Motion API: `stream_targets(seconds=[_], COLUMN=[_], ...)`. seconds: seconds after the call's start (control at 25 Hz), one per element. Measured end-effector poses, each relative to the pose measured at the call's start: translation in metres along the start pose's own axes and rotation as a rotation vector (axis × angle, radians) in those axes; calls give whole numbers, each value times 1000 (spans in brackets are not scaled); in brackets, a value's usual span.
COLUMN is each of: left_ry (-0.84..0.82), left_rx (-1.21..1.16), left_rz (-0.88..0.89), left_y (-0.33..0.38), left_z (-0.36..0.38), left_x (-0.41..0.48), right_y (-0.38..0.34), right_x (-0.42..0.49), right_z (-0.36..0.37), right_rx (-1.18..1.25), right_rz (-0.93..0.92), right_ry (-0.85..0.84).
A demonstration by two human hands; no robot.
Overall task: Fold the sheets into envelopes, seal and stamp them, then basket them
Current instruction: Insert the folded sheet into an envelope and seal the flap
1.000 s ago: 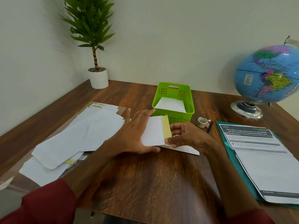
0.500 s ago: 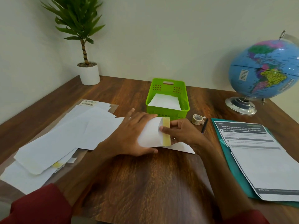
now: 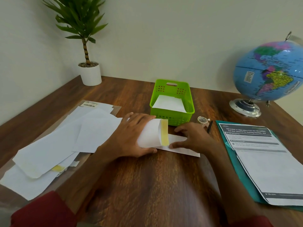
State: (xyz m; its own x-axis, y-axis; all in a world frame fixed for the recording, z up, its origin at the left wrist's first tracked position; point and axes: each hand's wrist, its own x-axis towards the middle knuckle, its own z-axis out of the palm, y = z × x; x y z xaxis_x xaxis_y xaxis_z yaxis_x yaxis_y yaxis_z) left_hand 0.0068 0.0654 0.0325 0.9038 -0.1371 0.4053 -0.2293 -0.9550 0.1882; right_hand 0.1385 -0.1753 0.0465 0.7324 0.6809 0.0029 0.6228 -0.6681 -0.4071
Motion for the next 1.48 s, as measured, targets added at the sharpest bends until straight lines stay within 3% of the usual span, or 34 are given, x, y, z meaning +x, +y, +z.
stream_targets(seconds=[0.32, 0.52, 0.68, 0.96, 1.28, 1.48], left_ry=[21, 61, 86, 38, 2, -34], left_rx=[6, 22, 2, 13, 22, 43], left_rz=[-8, 0, 2, -49, -79, -114], left_y=[0, 0, -1, -4, -8, -11], left_z=[5, 7, 6, 4, 3, 1], left_x=[0, 1, 2, 0, 0, 0], right_y=[-7, -6, -3, -1, -5, -6], right_x=[-4, -7, -3, -8, -17, -19], right_z=[1, -2, -6, -15, -25, -26], right_rx=[15, 100, 232, 142, 157, 151], right_rz=[-47, 35, 67, 58, -29, -62], right_ry=[-59, -54, 169, 493, 713, 682])
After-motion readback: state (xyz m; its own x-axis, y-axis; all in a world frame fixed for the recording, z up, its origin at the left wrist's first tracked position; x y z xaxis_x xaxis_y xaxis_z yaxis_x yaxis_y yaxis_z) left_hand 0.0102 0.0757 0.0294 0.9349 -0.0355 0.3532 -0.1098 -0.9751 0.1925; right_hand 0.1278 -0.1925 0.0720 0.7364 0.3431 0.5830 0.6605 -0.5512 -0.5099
